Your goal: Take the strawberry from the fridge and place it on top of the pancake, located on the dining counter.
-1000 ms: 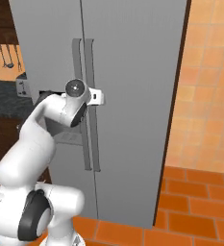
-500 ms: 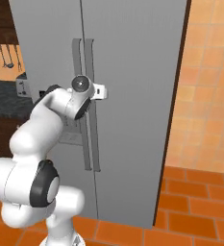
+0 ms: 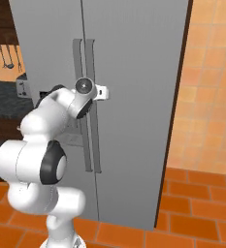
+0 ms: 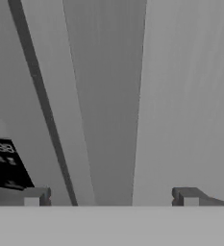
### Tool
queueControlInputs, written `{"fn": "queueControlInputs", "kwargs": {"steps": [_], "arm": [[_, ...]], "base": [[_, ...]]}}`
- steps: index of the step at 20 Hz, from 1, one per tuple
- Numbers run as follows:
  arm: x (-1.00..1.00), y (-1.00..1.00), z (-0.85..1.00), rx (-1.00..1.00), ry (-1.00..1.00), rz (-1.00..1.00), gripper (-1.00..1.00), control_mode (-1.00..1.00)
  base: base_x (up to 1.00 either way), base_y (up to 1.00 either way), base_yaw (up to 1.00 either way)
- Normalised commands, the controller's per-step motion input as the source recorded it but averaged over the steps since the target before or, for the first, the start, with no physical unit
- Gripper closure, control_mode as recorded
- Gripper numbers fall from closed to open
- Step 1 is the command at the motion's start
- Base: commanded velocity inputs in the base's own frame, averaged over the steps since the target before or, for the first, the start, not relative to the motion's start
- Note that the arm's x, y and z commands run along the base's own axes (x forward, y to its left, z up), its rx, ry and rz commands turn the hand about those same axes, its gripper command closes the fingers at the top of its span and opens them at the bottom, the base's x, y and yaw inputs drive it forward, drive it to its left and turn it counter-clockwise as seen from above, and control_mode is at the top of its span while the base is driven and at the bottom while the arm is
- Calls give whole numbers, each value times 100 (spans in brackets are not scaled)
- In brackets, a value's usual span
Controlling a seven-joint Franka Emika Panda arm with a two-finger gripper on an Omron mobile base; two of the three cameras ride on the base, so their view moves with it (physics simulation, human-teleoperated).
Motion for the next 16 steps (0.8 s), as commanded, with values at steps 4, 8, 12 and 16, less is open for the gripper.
{"fn": "queueControlInputs", "kwargs": {"steps": [4,8,12,16], "arm": [[54,2,-15,0,0,0,-100,-100],[60,2,-23,0,0,0,-100,-100],[61,0,-30,0,0,0,-100,-100],[62,0,-45,0,-1,0,100,-100]], "base": [[0,0,0],[0,0,0],[0,0,0],[0,0,0]]}}
